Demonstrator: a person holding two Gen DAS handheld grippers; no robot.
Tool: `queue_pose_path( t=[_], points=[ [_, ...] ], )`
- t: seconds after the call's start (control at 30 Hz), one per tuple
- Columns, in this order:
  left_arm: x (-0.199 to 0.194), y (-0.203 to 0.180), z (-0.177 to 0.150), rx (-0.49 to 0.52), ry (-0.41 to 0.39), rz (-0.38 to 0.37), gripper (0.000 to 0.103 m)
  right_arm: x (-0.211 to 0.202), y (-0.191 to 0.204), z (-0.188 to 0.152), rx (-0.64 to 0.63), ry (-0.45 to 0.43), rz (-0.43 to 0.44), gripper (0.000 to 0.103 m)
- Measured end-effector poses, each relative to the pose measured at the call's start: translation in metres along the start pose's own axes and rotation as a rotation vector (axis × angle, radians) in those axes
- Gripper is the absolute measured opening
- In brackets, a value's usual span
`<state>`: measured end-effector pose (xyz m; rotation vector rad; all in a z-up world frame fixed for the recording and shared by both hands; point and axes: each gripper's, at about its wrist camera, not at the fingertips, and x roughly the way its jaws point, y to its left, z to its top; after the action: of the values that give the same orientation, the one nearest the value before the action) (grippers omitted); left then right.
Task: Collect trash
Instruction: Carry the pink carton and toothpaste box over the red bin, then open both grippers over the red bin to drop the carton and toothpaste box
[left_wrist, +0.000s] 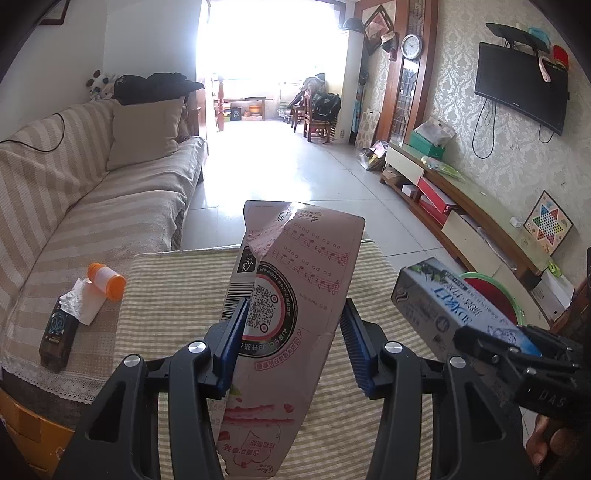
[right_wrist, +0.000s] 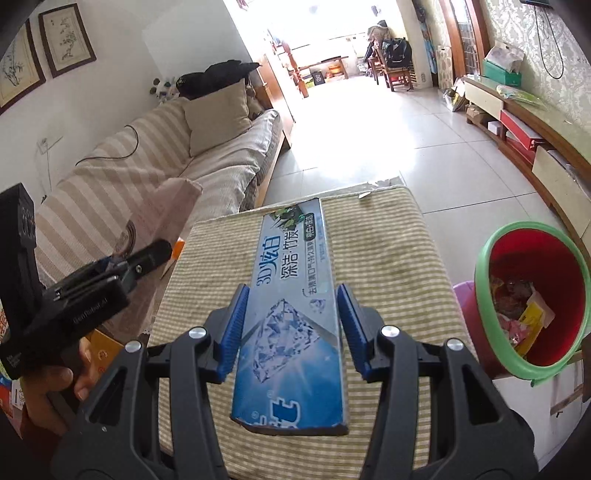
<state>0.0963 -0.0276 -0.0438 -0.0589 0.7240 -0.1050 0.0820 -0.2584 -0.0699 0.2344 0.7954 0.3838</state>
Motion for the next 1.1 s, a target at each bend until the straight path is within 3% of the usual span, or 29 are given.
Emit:
queue_pose_path(
  t=[0.33, 0.83, 1.1],
  points=[
    [0.013, -0.046, 0.01, 0.04, -0.008, -0.088, 0.047, -0.026, -0.038, 0.017, 0.071, -0.078, -0.053, 0.048],
    [0.076, -0.152, 0.003, 0.108, 0.126, -0.312, 0.047, -0.068, -0.144, 0.006, 0.223, -0.134, -0.243, 0.048],
    [0.106, -0.222, -0.004, 0.208, 0.17, -0.365, 0.047, -0.084, -0.195, -0.005, 0.297, -0.155, -0.319, 0.048]
  ],
)
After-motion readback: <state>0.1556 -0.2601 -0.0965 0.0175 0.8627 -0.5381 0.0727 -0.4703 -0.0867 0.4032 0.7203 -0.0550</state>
